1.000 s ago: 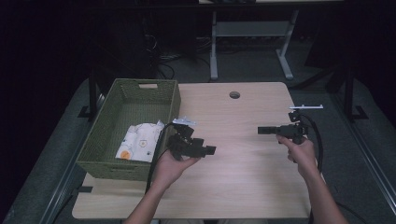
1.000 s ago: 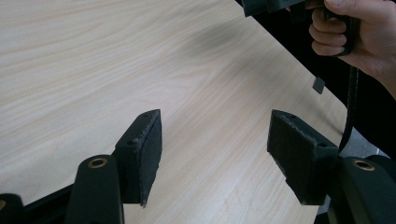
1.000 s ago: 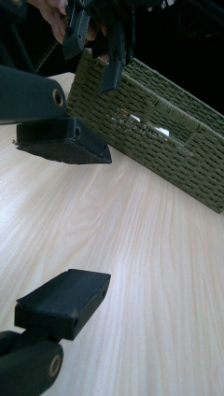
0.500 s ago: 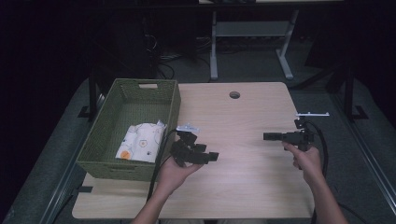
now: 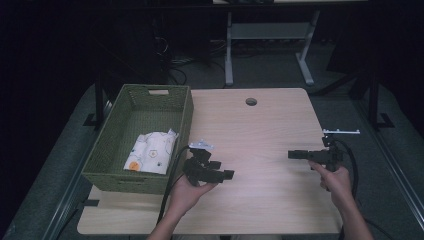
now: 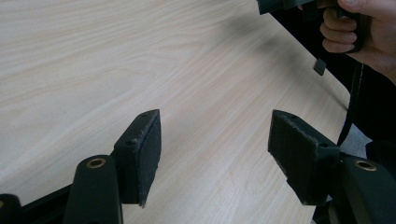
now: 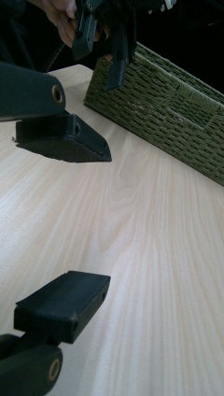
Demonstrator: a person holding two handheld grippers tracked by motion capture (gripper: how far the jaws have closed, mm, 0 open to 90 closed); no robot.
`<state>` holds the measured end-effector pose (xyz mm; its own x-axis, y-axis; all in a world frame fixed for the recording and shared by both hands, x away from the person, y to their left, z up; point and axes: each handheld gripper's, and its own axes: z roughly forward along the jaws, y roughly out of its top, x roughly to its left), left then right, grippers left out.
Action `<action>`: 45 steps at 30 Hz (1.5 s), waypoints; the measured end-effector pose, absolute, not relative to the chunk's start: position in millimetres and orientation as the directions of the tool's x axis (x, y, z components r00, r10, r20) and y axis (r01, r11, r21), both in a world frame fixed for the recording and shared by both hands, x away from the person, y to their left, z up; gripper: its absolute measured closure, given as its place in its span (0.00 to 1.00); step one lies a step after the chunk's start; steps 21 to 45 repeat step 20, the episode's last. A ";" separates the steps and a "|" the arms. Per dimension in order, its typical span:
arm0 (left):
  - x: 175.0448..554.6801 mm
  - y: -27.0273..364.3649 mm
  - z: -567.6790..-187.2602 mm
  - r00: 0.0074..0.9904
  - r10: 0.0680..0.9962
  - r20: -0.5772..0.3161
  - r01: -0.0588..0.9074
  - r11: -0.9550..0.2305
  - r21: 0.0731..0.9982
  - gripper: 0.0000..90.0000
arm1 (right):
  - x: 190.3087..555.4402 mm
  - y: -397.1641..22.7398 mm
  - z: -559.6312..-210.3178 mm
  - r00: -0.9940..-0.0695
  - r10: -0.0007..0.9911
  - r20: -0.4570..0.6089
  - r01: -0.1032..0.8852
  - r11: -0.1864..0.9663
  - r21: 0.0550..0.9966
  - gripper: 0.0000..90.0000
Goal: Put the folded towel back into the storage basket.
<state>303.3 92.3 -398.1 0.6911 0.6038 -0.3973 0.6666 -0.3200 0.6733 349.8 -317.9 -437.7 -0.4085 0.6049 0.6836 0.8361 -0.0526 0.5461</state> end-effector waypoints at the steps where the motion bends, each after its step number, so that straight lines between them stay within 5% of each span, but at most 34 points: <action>1: 302.4 92.2 -399.3 0.690 0.603 -0.401 0.669 -0.318 0.672 0.39 | 349.8 -317.9 -437.7 -0.408 0.605 0.684 0.836 -0.053 0.546 0.37; 45: 293.3 92.7 -417.0 0.695 0.585 -0.419 0.675 -0.328 0.661 0.38 | 330.1 -326.9 -446.8 -0.421 0.620 0.662 0.825 -0.041 0.563 0.36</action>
